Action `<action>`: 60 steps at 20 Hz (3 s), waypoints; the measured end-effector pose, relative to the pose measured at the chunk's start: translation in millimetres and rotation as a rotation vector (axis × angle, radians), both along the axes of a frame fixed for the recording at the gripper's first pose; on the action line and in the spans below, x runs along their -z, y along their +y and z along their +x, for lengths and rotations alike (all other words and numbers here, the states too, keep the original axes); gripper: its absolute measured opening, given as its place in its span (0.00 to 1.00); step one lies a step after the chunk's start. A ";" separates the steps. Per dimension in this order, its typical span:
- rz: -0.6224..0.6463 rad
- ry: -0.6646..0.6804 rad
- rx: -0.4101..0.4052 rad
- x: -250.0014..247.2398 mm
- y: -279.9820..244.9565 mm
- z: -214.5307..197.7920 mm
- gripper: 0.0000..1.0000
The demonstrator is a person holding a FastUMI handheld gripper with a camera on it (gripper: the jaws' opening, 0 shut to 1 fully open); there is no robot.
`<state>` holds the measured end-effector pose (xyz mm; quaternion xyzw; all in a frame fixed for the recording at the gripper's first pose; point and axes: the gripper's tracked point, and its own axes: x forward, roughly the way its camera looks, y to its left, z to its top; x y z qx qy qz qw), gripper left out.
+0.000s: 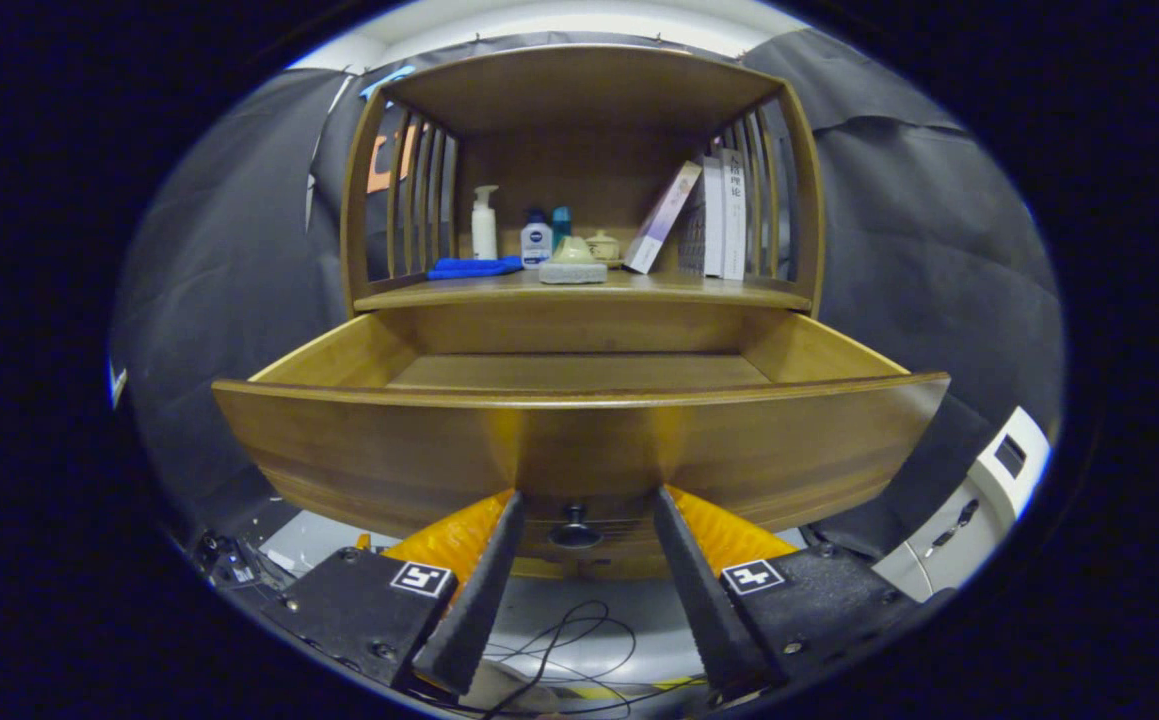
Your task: Pull open the drawer, take out the items inside it, and place them on the countertop above the cabinet.
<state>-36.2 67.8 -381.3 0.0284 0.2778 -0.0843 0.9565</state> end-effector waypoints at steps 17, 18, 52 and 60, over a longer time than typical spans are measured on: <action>0.065 -0.016 0.019 -6.5 -8.3 85.1 0.84; 0.065 0.003 0.017 0.5 -10.8 93.0 0.85; 0.047 -0.313 -0.157 -198.1 -2.6 81.2 0.85; 0.013 -0.463 -0.194 -291.3 -15.7 18.7 1.00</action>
